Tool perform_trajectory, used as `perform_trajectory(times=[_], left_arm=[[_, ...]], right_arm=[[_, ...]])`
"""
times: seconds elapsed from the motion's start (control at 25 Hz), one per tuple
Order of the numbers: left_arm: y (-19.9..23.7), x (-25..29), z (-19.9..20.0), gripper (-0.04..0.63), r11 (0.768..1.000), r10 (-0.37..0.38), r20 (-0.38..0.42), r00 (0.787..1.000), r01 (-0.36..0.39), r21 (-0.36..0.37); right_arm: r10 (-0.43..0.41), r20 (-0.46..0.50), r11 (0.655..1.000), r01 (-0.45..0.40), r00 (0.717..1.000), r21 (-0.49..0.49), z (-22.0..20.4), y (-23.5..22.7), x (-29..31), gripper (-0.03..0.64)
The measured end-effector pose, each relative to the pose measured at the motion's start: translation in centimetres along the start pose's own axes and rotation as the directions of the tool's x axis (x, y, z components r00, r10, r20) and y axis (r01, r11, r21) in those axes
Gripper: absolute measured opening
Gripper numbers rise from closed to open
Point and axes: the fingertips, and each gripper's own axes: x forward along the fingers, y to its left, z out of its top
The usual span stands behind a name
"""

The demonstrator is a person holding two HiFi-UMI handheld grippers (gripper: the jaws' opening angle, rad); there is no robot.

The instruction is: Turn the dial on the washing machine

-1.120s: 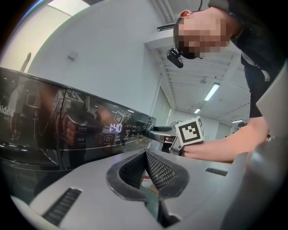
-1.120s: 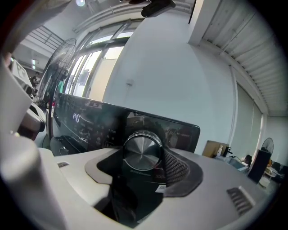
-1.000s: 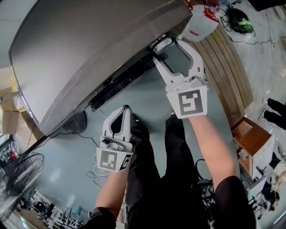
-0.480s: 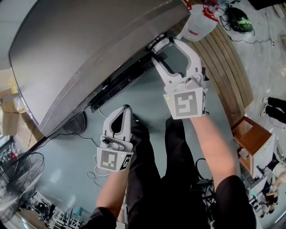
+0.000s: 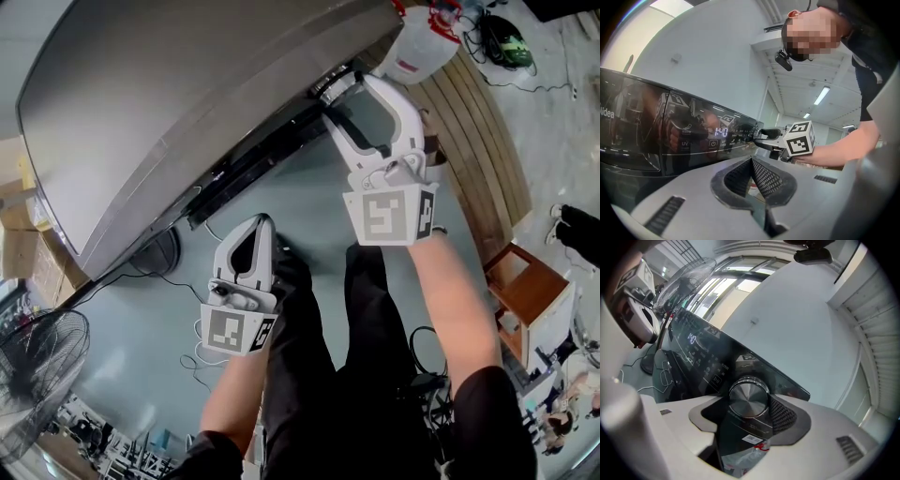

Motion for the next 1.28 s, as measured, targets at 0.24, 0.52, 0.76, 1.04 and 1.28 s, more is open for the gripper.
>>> perform_trajectory(times=[0.24,0.52,0.76,1.04,1.28], left_arm=[[-0.1,0.2,0.1,0.015,1.000,0.001,0.007,1.000,-0.001,0.001],[-0.4,0.5,0.2,0.015,1.000,-0.001,0.003,1.000,0.001,0.012],[-0.4,0.4,-0.2,0.015,1.000,0.010,0.009,1.000,-0.011,0.021],[-1.2,1.1,-1.0,0.015,1.000,0.021,0.017,1.000,-0.021,0.018],[-1.9,1.3,-1.3,0.015,0.999,0.028,0.024,0.999,-0.028,0.021]], right_arm=[[0.008,-0.003,0.999,-0.008,1.000,-0.048,0.0,0.2,0.0,0.287],[0.012,-0.001,0.993,-0.012,1.000,-0.116,-0.1,0.1,0.0,0.287],[0.011,0.007,0.983,-0.010,1.000,-0.181,-0.2,0.3,0.0,0.287],[0.012,0.025,0.970,-0.006,1.000,-0.245,-0.4,0.6,0.0,0.287],[0.016,0.053,0.951,0.001,0.998,-0.308,-0.4,0.5,-0.2,0.287]])
